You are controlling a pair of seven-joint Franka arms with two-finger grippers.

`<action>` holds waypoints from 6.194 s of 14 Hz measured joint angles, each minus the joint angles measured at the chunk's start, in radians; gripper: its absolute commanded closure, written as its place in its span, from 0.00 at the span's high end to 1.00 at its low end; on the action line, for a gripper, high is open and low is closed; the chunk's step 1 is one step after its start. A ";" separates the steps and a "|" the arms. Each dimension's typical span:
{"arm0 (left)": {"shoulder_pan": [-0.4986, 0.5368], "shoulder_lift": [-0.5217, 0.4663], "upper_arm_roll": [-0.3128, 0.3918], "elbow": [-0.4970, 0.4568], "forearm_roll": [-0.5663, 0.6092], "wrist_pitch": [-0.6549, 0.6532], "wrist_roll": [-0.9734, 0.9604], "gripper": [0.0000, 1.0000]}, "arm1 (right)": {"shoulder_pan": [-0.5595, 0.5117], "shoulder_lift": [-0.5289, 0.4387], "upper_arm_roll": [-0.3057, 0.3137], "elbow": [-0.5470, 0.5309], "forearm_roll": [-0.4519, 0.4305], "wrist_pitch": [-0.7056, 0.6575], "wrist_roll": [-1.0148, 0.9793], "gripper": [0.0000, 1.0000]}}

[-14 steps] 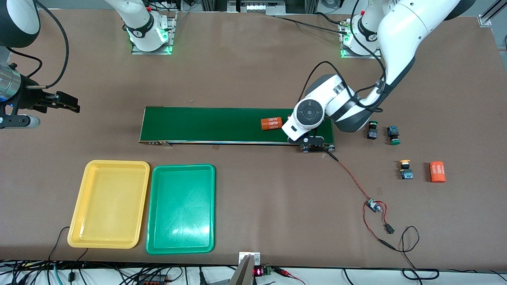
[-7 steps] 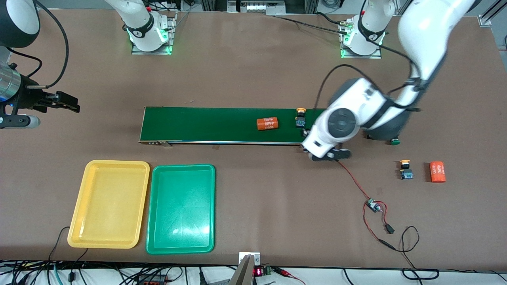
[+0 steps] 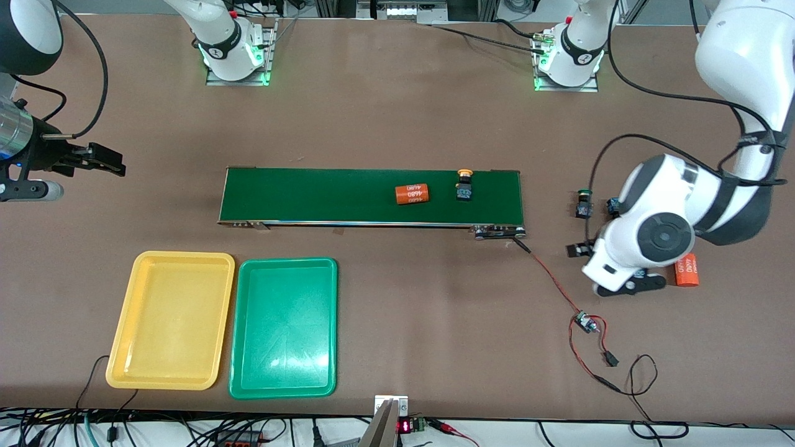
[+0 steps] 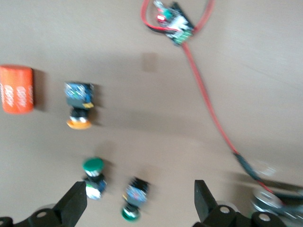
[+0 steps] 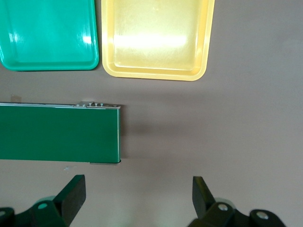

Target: Sort buttons by color to trays

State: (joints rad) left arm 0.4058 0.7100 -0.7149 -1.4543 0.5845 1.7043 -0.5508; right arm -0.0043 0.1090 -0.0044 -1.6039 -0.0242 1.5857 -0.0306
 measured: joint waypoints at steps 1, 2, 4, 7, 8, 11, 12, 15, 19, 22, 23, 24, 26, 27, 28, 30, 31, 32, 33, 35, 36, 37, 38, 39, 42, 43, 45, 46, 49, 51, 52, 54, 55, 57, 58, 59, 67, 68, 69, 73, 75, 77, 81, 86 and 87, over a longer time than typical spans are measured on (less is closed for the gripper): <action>0.011 0.014 0.034 -0.002 0.003 0.051 0.060 1.00 | 0.001 -0.007 0.000 -0.016 0.001 0.000 0.000 1.00; 0.020 0.030 0.071 -0.003 0.003 0.104 0.128 1.00 | 0.002 -0.024 0.000 -0.045 0.004 0.006 0.000 1.00; 0.036 0.055 0.136 -0.003 0.004 0.202 0.245 1.00 | 0.003 -0.076 0.000 -0.126 0.043 0.044 0.000 1.00; 0.053 0.083 0.189 -0.007 0.004 0.270 0.319 1.00 | 0.012 -0.165 0.003 -0.251 0.081 0.092 0.002 1.00; 0.061 0.095 0.192 -0.011 0.004 0.271 0.322 1.00 | 0.026 -0.189 0.005 -0.282 0.083 0.100 0.020 1.00; 0.088 0.138 0.196 -0.029 0.004 0.273 0.323 1.00 | 0.127 -0.255 0.019 -0.375 0.085 0.151 0.177 1.00; 0.096 0.147 0.196 -0.036 0.004 0.275 0.323 1.00 | 0.161 -0.274 0.042 -0.405 0.085 0.167 0.246 1.00; 0.103 0.167 0.197 -0.043 0.004 0.277 0.324 0.45 | 0.193 -0.301 0.139 -0.449 0.084 0.204 0.380 1.00; 0.116 0.176 0.189 -0.042 0.004 0.277 0.327 0.06 | 0.196 -0.305 0.197 -0.531 0.085 0.375 0.428 1.00; 0.117 0.174 0.171 -0.040 0.004 0.269 0.328 0.06 | 0.213 -0.301 0.202 -0.572 0.085 0.421 0.431 1.00; 0.121 0.171 0.139 -0.036 0.003 0.234 0.329 0.06 | 0.213 -0.294 0.202 -0.584 0.085 0.430 0.431 1.00; 0.125 0.165 0.088 -0.032 0.003 0.168 0.330 0.06 | 0.213 -0.282 0.202 -0.592 0.085 0.444 0.431 1.00; 0.126 0.147 -0.055 -0.028 0.003 0.011 0.304 0.06 | 0.213 -0.247 0.200 -0.596 0.084 0.462 0.431 1.00; 0.122 0.140 -0.124 -0.029 0.001 -0.043 0.251 0.06 | 0.209 -0.231 0.199 -0.597 0.083 0.469 0.431 1.00; 0.116 0.135 -0.182 -0.030 -0.007 -0.086 0.189 0.06 | 0.199 -0.218 0.198 -0.597 0.082 0.473 0.431 1.00; 0.101 0.134 -0.272 -0.041 -0.064 -0.135 0.092 0.06 | 0.179 -0.207 0.194 -0.597 0.082 0.479 0.427 1.00; 0.090 0.134 -0.293 -0.058 -0.119 -0.135 0.058 0.06 | 0.176 -0.205 0.194 -0.597 0.082 0.487 0.427 1.00; 0.076 0.134 -0.298 -0.079 -0.166 -0.124 0.022 0.06 | 0.177 -0.199 0.197 -0.597 0.082 0.506 0.431 1.00; 0.061 0.135 -0.298 -0.104 -0.193 -0.097 -0.017 0.06 | 0.178 -0.188 0.206 -0.597 0.083 0.525 0.451 1.00; 0.033 0.141 -0.298 -0.165 -0.206 -0.013 -0.101 0.06 | 0.179 -0.156 0.257 -0.597 0.083 0.554 0.528 1.00; 0.023 0.144 -0.298 -0.206 -0.206 0.043 -0.138 0.06 | 0.181 -0.141 0.285 -0.597 0.083 0.573 0.575 1.00; 0.018 0.146 -0.298 -0.246 -0.206 0.090 -0.166 0.06 | 0.187 -0.128 0.302 -0.596 0.083 0.591 0.624 1.00; 0.017 0.148 -0.297 -0.280 -0.206 0.119 -0.194 0.06 | 0.199 -0.113 0.309 -0.591 0.083 0.604 0.663 1.00; 0.017 0.148 -0.297 -0.299 -0.206 0.131 -0.218 0.07 | 0.216 -0.095 0.310 -0.578 0.082 0.609 0.688 1.00; 0.015 0.148 -0.298 -0.305 -0.206 0.137 -0.240 1.00 | 0.266 -0.026 0.312 -0.515 0.076 0.615 0.700 1.00; 0.012 0.148 -0.298 -0.306 -0.206 0.137 -0.245 1.00 | 0.278 -0.004 0.312 -0.494 0.062 0.615 0.700 1.00; 0.008 0.148 -0.298 -0.305 -0.205 0.137 -0.251 1.00 | 0.286 0.027 0.312 -0.471 0.037 0.615 0.690 1.00; 0.008 0.147 -0.298 -0.304 -0.205 0.137 -0.253 1.00 | 0.285 0.038 0.312 -0.465 0.034 0.615 0.684 1.00; 0.019 0.138 -0.298 -0.263 -0.204 0.110 -0.255 1.00 | 0.286 0.051 0.312 -0.461 0.031 0.629 0.681 1.00; 0.027 0.123 -0.301 -0.178 -0.203 0.027 -0.254 1.00 | 0.286 0.055 0.312 -0.461 0.031 0.644 0.681 1.00; 0.030 0.115 -0.304 -0.126 -0.201 -0.019 -0.250 1.00 | 0.286 0.056 0.312 -0.461 0.031 0.649 0.681 1.00; 0.035 0.103 -0.305 -0.035 -0.183 -0.079 -0.223 1.00 | 0.286 0.057 0.312 -0.461 0.031 0.661 0.681 1.00; 0.039 0.099 -0.304 -0.004 -0.149 -0.100 -0.199 1.00 | 0.286 0.057 0.312 -0.461 0.031 0.667 0.683 1.00; 0.059 0.098 -0.299 0.031 -0.050 -0.134 -0.117 1.00 | 0.290 0.063 0.312 -0.458 0.031 0.678 0.709 1.00; 0.075 0.097 -0.290 0.037 -0.015 -0.138 -0.054 1.00 | 0.296 0.072 0.313 -0.447 0.031 0.681 0.726 1.00; 0.087 0.093 -0.263 0.042 0.003 -0.138 0.022 1.00 | 0.304 0.085 0.318 -0.428 0.031 0.683 0.736 1.00; -0.067 -0.128 0.379 -0.090 -0.246 0.191 0.698 1.00 | 0.407 0.238 0.338 -0.262 -0.017 0.684 0.836 1.00; -0.084 -0.155 0.442 -0.136 -0.253 0.255 0.753 1.00 | 0.419 0.259 0.338 -0.251 -0.035 0.684 0.864 1.00; -0.099 -0.175 0.497 -0.170 -0.254 0.316 0.798 1.00 | 0.429 0.280 0.338 -0.240 -0.048 0.684 0.885 1.00; -0.112 -0.175 0.637 -0.237 -0.255 0.557 0.883 1.00 | 0.441 0.337 0.338 -0.199 -0.060 0.687 0.930 1.00; -0.112 -0.139 0.663 -0.251 -0.255 0.649 0.901 1.00 | 0.441 0.350 0.334 -0.185 -0.060 0.687 0.935 1.00; -0.112 -0.097 0.679 -0.253 -0.255 0.673 0.904 1.00 | 0.440 0.359 0.329 -0.182 -0.060 0.687 0.936 1.00; -0.102 -0.024 0.696 -0.253 -0.255 0.730 0.905 1.00 | 0.439 0.387 0.326 -0.182 -0.060 0.687 0.946 1.00; -0.092 0.028 0.699 -0.252 -0.256 0.824 0.906 0.12 | 0.440 0.424 0.327 -0.181 -0.061 0.689 0.954 1.00; -0.087 0.027 0.699 -0.249 -0.256 0.824 0.906 0.11 | 0.440 0.426 0.327 -0.180 -0.061 0.690 0.955 1.00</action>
State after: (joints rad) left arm 0.3192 0.7368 -0.0155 -1.7034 0.3282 2.5278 0.3549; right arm 0.4357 0.5355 0.3222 -1.7843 -0.0850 2.2754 0.9239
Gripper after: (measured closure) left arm 0.374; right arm 0.000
